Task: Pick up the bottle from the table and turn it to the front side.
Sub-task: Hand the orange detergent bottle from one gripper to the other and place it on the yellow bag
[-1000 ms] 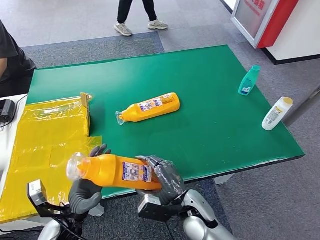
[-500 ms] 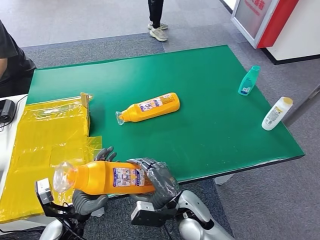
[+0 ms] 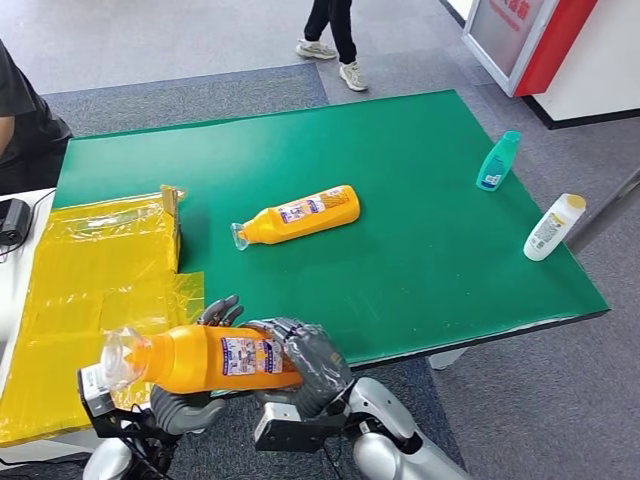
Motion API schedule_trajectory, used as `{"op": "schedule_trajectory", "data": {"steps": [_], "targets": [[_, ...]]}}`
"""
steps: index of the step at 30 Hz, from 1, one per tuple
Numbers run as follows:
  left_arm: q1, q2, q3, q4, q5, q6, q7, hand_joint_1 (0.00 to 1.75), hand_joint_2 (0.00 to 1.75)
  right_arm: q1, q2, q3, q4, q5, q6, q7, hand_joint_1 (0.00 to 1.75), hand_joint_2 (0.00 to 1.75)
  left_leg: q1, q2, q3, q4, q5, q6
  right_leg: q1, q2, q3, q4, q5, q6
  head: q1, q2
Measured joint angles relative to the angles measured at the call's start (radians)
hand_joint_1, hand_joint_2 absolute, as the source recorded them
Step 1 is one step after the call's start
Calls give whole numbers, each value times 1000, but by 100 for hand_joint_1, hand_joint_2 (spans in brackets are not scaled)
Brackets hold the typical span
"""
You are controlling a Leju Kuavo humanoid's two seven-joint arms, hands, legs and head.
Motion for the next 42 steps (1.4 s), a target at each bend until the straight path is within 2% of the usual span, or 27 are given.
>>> {"op": "schedule_trajectory", "data": {"steps": [4,6,7,9,11,22,26,30,34,37,42], "targets": [[0,2,-4,-8,-25,15,-14,5,175,-2,0,3,11,-1,1,0,175,175,0,0,0,0,0,0,0,0,0,0,0,0,0,0],[0,4,-4,-10,-32,20,-18,25,175,-2,0,4,16,-1,1,0,175,175,0,0,0,0,0,0,0,0,0,0,0,0,0,0],[0,4,-4,-11,-36,23,-21,40,175,-2,0,5,18,-1,2,0,175,175,0,0,0,0,0,0,0,0,0,0,0,0,0,0],[0,4,-4,-13,-44,27,-28,113,175,-2,0,6,22,-1,3,0,175,175,0,0,0,0,0,0,0,0,0,0,0,0,0,0],[1,4,-4,-17,-58,35,-38,172,175,-2,0,6,24,-1,4,0,175,175,0,0,0,0,0,0,0,0,0,0,0,0,0,0],[4,2,-1,-34,-109,79,-62,175,175,4,1,8,26,0,3,2,175,175,0,0,0,0,0,0,0,0,0,0,0,0,0,0],[8,0,-1,-45,-152,119,-62,175,175,10,1,8,26,10,-8,8,134,175,0,0,0,0,0,0,0,0,0,0,0,0,0,0],[25,-4,-8,-83,-247,205,-62,175,175,30,1,3,18,54,-53,26,134,175,0,0,0,0,0,0,0,0,0,0,0,0,0,0],[34,-6,-17,-111,-274,231,-61,175,175,41,1,-1,9,69,-67,30,0,175,0,0,0,0,0,0,0,0,0,0,0,0,0,0],[40,-6,-14,-132,-319,290,-67,175,175,56,1,-12,1,80,-89,39,0,175,0,0,0,0,0,0,0,0,0,0,0,0,0,0],[51,-2,22,-221,-488,495,-44,175,175,123,-2,-70,-52,88,-121,45,0,175,0,0,0,0,0,0,0,0,0,0,0,0,0,0]]}}
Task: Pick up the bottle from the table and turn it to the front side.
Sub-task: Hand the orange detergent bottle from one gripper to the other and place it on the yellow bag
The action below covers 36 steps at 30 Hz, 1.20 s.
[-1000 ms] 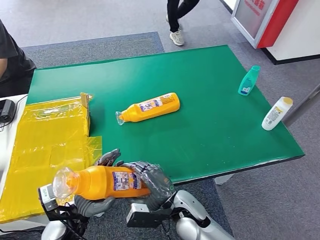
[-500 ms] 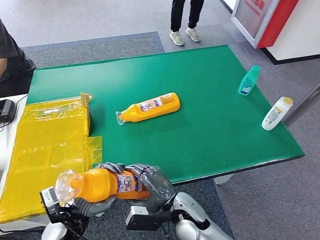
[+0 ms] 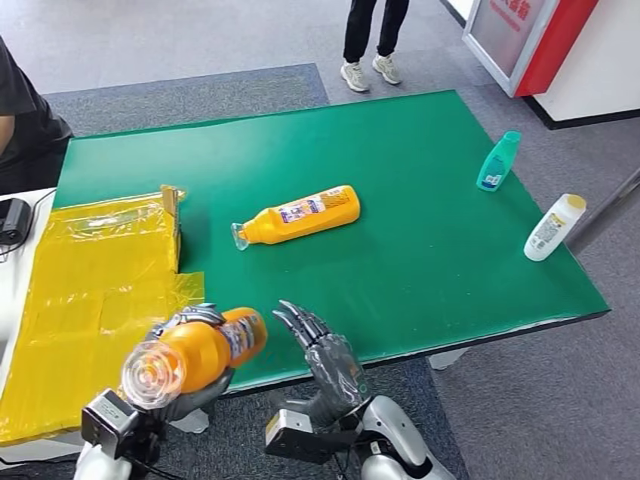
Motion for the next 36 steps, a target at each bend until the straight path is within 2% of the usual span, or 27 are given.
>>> {"op": "schedule_trajectory", "data": {"steps": [6,11,15,20,24,29,36], "targets": [[-1,37,86,-96,-292,222,105,175,175,116,-24,-67,-106,-11,-23,22,0,175,0,0,0,0,0,0,0,0,0,0,-1,-1,0,0],[-4,80,154,-125,-489,316,191,175,175,200,-47,-103,-169,-36,-33,40,0,175,0,0,0,0,-1,-1,0,0,0,0,-1,-1,0,0],[-6,105,181,-129,-562,338,236,175,175,229,-57,-117,-197,-47,-32,45,0,175,0,0,0,0,-1,-1,0,0,0,0,-1,-1,0,0],[-33,146,199,-106,-799,339,390,175,175,254,-58,-135,-216,-78,-15,49,0,175,0,0,0,0,-1,-1,0,0,0,0,-1,-2,0,0],[-88,179,211,-6,-948,308,483,175,175,263,-58,-141,-216,-104,14,45,0,175,0,0,0,0,0,-1,1,0,-1,0,-1,-2,0,0],[-153,186,210,127,-1016,282,548,175,175,261,-58,-141,-203,-123,25,43,0,175,0,0,0,0,0,-1,1,0,-1,0,-1,-2,0,0],[-215,173,189,224,-1074,243,594,175,175,256,-58,-138,-185,-140,37,40,0,175,0,0,0,0,0,-1,1,0,-1,0,-1,-2,0,0]]}}
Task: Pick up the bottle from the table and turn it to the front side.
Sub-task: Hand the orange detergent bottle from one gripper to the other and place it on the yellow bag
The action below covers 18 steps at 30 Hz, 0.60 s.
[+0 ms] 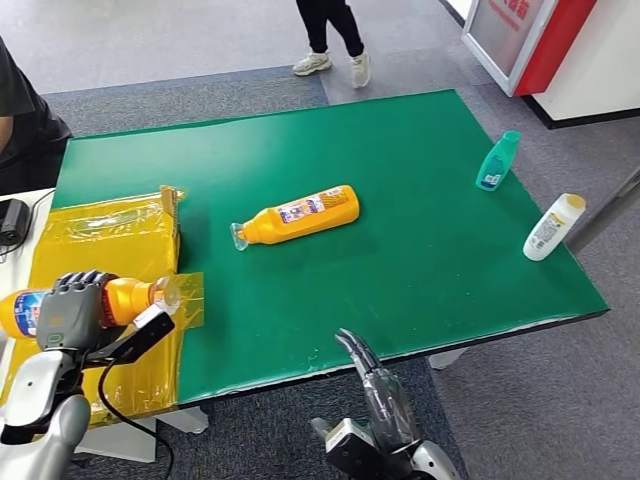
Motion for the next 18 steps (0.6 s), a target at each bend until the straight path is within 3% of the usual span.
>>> {"op": "schedule_trajectory", "data": {"steps": [16,18], "targets": [[-129,-62,-65,212,-43,-24,38,175,175,-44,0,35,50,-22,29,-13,0,175,0,0,0,0,0,0,0,0,0,0,0,0,0,0],[-140,-69,-69,235,-45,-26,43,168,175,-49,0,39,56,-24,30,-14,0,175,0,0,0,0,0,0,0,0,0,0,1,1,0,0]]}}
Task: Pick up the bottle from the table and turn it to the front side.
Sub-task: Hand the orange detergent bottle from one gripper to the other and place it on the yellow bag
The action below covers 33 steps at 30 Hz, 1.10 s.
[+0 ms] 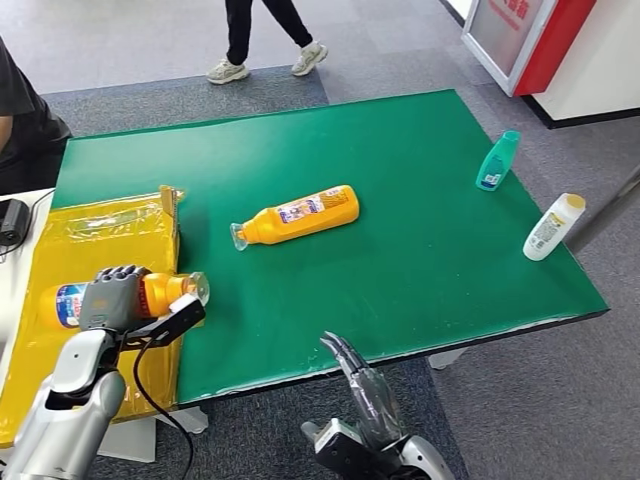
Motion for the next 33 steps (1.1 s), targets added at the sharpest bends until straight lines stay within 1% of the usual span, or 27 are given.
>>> {"op": "schedule_trajectory", "data": {"steps": [1,2,3,5,6,7,8,9,12,13,21,29,33], "targets": [[-4,-3,-1,8,0,-1,1,162,175,-1,0,1,3,-1,0,0,0,175,0,0,0,0,0,0,0,0,0,0,0,0,0,0],[-7,-5,-1,15,-1,-1,2,152,175,-2,0,2,5,-1,0,0,0,175,0,0,0,0,0,0,0,0,0,0,0,0,0,0],[-9,-8,-2,21,-1,-2,4,134,175,-2,0,3,8,-1,1,0,0,175,0,0,0,0,0,0,0,0,0,0,0,0,0,0],[-13,-11,-5,33,-1,-4,10,92,175,-3,0,3,11,-2,2,0,0,175,0,0,0,0,0,0,0,0,0,0,0,0,0,0],[-15,-13,-6,38,-2,-5,13,75,175,-3,0,4,12,-2,4,0,0,175,0,0,0,0,0,0,0,0,0,0,0,0,0,0],[-17,-15,-7,45,-3,-7,17,68,175,-3,0,4,14,-2,5,0,0,175,0,0,0,0,0,0,0,0,0,0,0,0,0,0],[-19,-16,-8,51,-4,-9,20,68,175,-3,0,4,15,-3,6,1,0,175,0,0,0,0,0,0,0,0,0,0,0,0,0,0],[-20,-18,-9,57,-5,-11,23,59,175,-4,0,5,17,-3,7,1,0,175,0,0,0,0,0,0,0,0,0,0,0,0,0,0],[-26,-22,-12,72,-5,-13,28,9,175,-4,0,6,20,-3,8,1,0,175,0,0,0,0,0,0,0,0,0,0,0,0,0,0],[-28,-22,-13,76,-5,-14,29,1,175,-5,0,8,21,-3,9,1,0,175,0,0,0,0,0,0,0,0,0,0,0,0,0,0],[-31,-27,-14,97,-17,-48,66,0,175,-6,0,10,25,-10,16,6,0,175,0,0,0,0,0,0,0,0,0,0,0,0,0,0],[-28,-27,-13,97,-11,-55,77,0,175,-2,0,10,26,-14,15,10,0,175,0,0,0,0,0,0,0,0,0,0,0,0,0,0],[-10,-27,-5,61,38,-46,64,0,175,5,0,10,26,-14,7,18,0,175,0,0,0,0,0,0,0,0,0,0,0,0,0,0]]}}
